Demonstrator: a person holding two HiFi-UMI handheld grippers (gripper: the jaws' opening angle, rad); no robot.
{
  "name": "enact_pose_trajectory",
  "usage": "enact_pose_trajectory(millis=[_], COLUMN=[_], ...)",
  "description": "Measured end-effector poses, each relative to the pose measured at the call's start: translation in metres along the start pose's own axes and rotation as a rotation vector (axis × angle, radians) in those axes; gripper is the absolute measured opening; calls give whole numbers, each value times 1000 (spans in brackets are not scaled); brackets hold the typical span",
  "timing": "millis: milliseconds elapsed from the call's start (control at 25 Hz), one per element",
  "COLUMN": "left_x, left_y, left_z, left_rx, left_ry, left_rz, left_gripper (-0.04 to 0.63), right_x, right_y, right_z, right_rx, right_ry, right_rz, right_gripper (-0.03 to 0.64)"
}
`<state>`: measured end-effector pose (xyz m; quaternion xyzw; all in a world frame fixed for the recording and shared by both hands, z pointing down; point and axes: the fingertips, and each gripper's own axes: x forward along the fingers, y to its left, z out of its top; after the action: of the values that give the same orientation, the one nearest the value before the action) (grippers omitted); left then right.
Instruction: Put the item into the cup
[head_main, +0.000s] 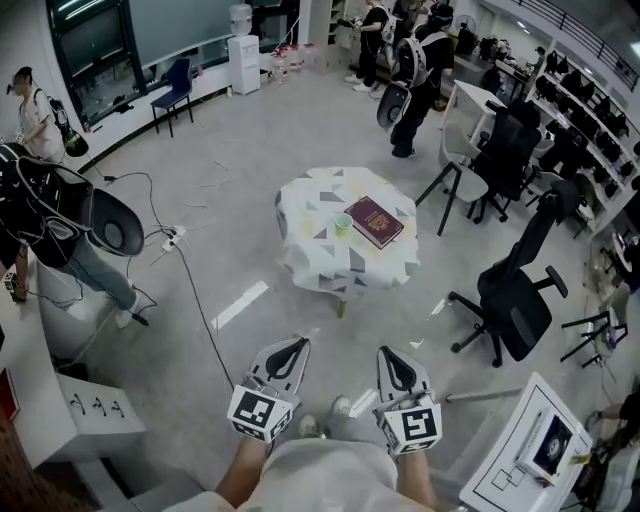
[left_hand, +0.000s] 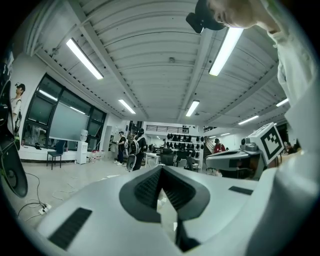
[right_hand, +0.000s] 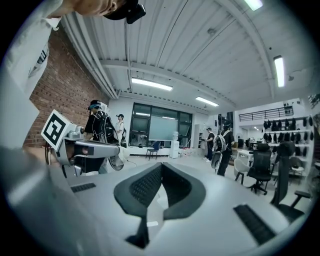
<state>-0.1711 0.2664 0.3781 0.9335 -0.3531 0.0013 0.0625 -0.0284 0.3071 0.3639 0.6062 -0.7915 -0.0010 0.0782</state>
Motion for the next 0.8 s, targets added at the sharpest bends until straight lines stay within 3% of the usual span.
enact_pose_trajectory(millis=[800], left_x=[58], left_y=[40], left_z=[18], left_rx=[55], left_ry=[2], left_rz=[58], left_gripper=[9], right_x=[83], right_y=[-36], right_z=[-2], right_rx=[42], right_ry=[-39], right_rz=[67], right_gripper=[8])
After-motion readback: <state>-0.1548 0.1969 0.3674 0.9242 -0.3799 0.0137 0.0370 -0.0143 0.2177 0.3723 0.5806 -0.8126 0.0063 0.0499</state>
